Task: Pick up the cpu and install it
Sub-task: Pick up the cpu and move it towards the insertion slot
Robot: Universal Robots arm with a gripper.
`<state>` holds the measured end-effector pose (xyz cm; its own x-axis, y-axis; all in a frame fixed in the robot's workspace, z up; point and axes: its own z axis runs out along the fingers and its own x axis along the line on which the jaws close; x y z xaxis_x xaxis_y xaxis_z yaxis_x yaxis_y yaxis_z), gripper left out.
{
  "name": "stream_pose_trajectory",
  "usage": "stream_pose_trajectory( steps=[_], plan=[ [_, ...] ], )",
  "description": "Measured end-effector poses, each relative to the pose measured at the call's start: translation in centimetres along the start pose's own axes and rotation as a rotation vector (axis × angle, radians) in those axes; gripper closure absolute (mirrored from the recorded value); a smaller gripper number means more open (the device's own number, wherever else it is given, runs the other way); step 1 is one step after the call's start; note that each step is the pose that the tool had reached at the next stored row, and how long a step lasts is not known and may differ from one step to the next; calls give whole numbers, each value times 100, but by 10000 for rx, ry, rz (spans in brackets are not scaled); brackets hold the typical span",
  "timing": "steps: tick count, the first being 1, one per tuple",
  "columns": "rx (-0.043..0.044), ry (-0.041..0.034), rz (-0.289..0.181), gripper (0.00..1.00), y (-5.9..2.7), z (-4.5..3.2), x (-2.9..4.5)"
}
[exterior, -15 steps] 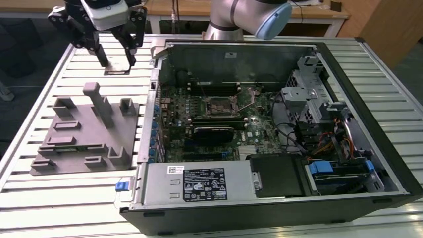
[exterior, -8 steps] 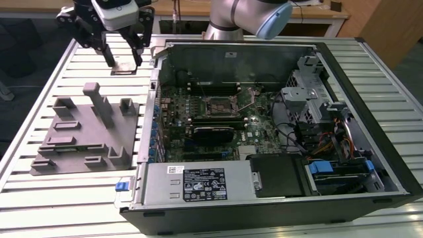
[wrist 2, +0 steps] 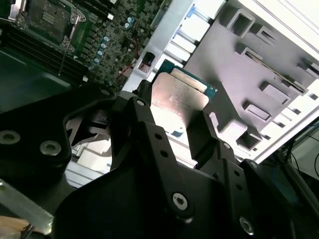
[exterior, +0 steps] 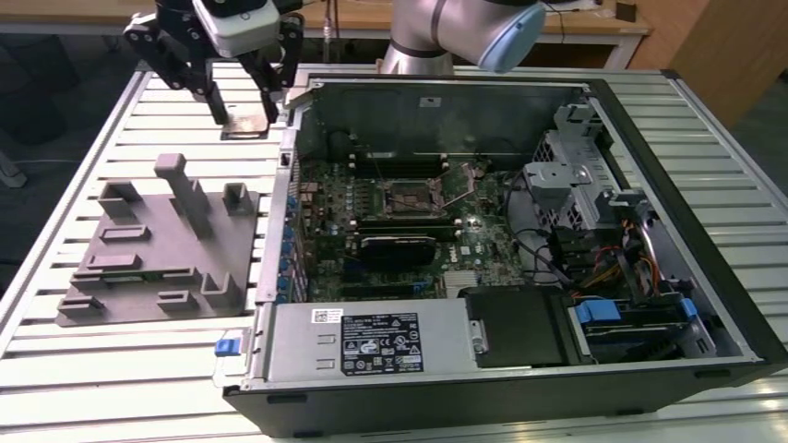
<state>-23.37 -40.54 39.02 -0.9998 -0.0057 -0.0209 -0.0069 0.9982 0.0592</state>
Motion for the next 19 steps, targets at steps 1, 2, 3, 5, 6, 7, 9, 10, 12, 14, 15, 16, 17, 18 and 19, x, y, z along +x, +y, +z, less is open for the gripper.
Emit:
stream_pose_trajectory(
  steps=[1,2,3,5,6,7,9,10,12,14,15,16,17,18,19],
  plan=[
    [0,-1,0,47,0,1,-12],
    [0,0,0,47,0,1,-23],
    [0,0,0,47,0,1,-32],
    [0,0,0,47,0,2,-58],
    [0,0,0,47,-1,3,-72],
    [0,0,0,47,0,3,-86],
    [0,0,0,47,-1,4,-113],
    [0,0,0,47,-1,4,-125],
    [-1,0,-1,47,-1,5,-151],
    [0,0,0,47,-1,5,-178],
    [0,0,0,47,-1,5,-192],
    [0,0,0,47,-1,5,-207],
    [0,0,1,47,-1,6,-222],
    [0,0,0,47,-2,6,-238],
    [0,0,0,47,-2,6,-252]
  ],
)
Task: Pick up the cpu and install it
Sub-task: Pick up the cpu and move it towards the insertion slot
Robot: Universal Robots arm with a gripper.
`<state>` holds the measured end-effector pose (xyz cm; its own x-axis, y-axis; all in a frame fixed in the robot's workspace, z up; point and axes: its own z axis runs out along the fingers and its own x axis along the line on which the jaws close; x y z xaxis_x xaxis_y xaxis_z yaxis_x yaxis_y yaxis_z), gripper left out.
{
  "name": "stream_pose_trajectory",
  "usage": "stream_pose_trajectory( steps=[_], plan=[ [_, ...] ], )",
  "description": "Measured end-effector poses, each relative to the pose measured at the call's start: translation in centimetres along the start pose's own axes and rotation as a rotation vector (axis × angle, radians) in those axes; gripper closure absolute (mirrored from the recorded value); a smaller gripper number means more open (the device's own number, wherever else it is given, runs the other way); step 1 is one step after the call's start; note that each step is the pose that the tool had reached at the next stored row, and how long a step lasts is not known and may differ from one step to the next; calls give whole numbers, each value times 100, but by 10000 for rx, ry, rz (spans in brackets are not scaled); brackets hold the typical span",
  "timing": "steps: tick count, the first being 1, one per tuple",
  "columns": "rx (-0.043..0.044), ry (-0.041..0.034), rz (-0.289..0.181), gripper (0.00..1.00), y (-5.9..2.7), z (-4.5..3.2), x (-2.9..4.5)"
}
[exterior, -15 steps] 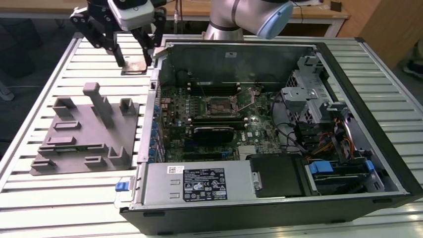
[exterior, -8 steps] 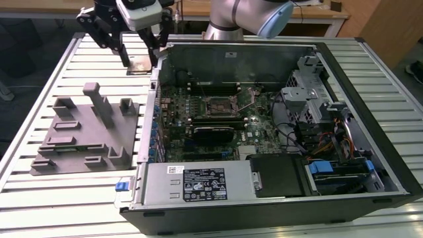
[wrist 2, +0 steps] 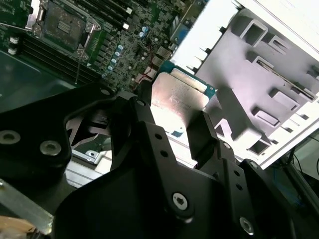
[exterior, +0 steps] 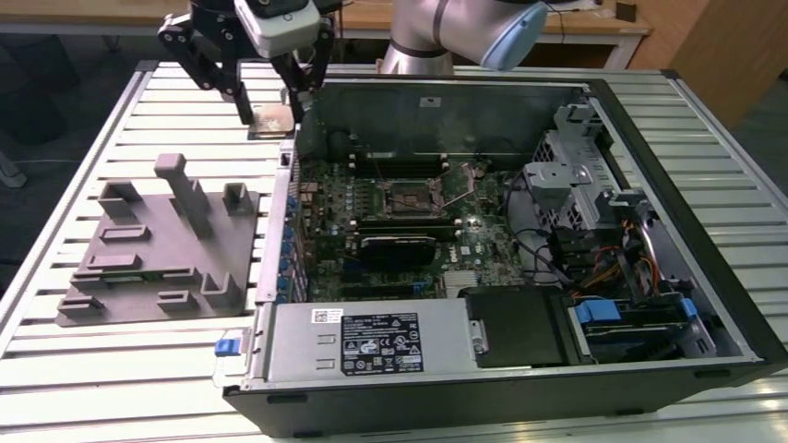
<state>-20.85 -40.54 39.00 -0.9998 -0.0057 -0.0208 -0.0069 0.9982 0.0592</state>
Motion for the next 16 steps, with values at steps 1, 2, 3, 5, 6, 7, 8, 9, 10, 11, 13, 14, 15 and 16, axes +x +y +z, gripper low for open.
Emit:
stream_pose_trajectory(
  steps=[1,2,3,5,6,7,8,9,10,11,13,14,15,16],
  plan=[
    [0,0,0,47,0,0,-14],
    [0,0,0,47,0,1,-28],
    [0,0,0,47,0,1,-41],
    [0,0,0,47,0,2,-66],
    [0,0,-1,47,0,2,-80],
    [0,0,0,47,-1,2,-94],
    [0,0,0,47,-1,3,-109],
    [0,0,0,47,-1,3,-123],
    [0,0,0,47,-1,3,-136],
    [0,0,0,47,-1,3,-149],
    [-1,-1,0,47,-1,4,-176],
    [0,0,0,47,-1,4,-190],
    [0,0,0,47,-1,4,-204],
    [1,0,0,47,-1,4,-217]
  ],
)
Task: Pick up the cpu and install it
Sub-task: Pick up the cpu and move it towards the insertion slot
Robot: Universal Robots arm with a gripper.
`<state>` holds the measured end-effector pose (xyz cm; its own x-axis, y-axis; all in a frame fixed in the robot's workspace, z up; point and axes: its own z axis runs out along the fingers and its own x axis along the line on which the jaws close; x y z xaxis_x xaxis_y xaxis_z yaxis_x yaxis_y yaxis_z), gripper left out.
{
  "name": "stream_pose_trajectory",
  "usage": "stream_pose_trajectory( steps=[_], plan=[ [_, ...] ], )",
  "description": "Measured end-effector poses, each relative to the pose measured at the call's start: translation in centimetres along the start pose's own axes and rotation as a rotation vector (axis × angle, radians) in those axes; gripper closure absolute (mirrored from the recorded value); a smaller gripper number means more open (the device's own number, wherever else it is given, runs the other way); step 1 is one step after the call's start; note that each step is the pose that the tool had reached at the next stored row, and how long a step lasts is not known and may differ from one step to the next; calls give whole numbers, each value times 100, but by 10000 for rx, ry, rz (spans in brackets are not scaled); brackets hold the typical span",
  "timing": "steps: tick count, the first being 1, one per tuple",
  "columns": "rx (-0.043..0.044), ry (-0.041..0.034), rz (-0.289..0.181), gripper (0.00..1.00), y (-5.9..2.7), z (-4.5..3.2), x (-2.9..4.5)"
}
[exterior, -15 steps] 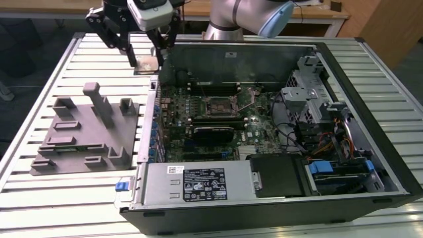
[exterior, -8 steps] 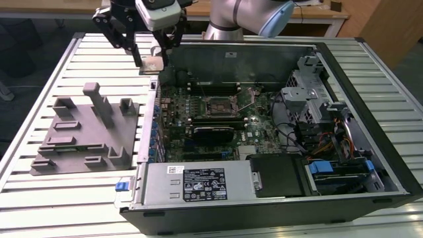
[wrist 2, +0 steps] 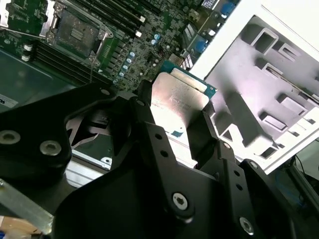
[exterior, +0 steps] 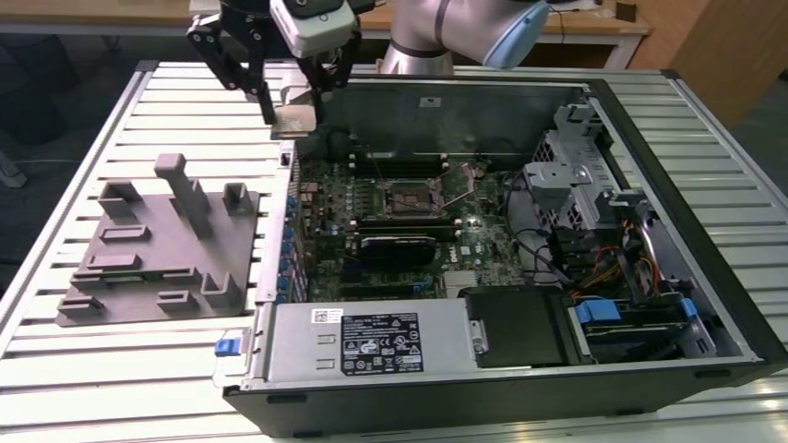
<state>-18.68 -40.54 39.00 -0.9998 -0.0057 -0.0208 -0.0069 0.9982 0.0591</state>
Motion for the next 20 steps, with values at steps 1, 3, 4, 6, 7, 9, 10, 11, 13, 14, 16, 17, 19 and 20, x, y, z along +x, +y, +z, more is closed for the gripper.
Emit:
stream_pose_trajectory(
  steps=[1,3,4,6,7,9,10,11,13,14,16,17,19,20],
  plan=[
    [0,0,0,47,0,0,-14],
    [0,0,0,47,0,1,-41],
    [0,0,0,47,-1,1,-56],
    [0,0,0,47,-1,2,-104],
    [0,0,0,47,-1,3,-128],
    [-1,-1,0,47,-1,4,-177],
    [0,0,0,47,-1,5,-199],
    [-1,-1,0,47,-2,6,-218],
    [0,0,0,47,-1,7,-255],
    [-1,0,0,47,-1,8,-272],
    [0,0,0,47,6,9,-316],
    [0,1,0,47,12,10,-339],
    [0,0,0,47,25,13,-386],
    [0,0,0,47,32,14,-411]
  ],
)
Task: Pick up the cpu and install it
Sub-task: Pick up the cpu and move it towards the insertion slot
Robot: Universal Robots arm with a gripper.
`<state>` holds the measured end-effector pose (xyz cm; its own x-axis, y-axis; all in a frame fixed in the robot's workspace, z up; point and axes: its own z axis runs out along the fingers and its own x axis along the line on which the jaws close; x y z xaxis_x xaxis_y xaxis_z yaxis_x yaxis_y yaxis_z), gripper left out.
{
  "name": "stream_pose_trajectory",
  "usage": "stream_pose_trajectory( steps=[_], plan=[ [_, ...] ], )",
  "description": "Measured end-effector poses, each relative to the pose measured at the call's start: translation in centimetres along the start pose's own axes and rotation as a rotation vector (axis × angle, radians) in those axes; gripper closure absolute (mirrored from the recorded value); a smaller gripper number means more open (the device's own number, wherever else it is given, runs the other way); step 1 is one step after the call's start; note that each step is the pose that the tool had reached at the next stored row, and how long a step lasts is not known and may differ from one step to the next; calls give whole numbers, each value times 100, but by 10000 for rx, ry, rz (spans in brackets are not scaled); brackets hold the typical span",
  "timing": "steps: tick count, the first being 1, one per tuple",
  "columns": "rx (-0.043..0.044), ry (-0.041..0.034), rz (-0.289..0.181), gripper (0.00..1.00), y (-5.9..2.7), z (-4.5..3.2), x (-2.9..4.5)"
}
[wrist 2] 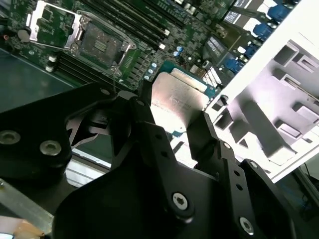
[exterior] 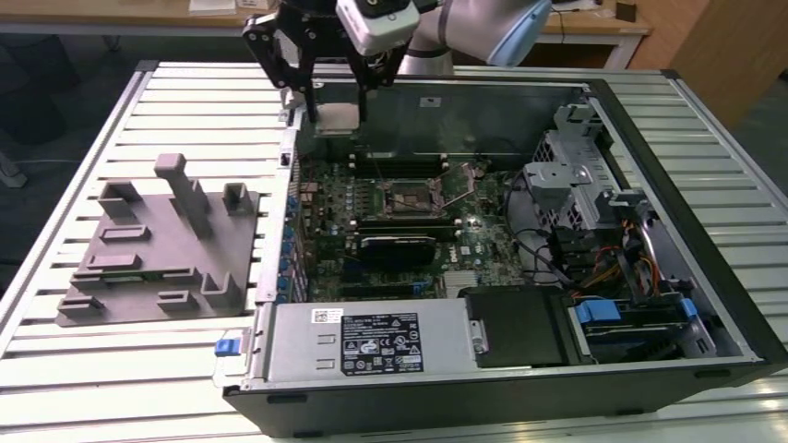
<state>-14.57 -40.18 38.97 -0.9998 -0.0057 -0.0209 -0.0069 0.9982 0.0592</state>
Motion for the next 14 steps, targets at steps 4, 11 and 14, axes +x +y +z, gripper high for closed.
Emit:
stream_pose_trajectory(
  steps=[4,11,14],
  plan=[
    [0,1,0,47,21,6,-148],
    [0,0,1,47,50,16,-417],
    [-1,0,0,47,69,21,-521]
  ],
)
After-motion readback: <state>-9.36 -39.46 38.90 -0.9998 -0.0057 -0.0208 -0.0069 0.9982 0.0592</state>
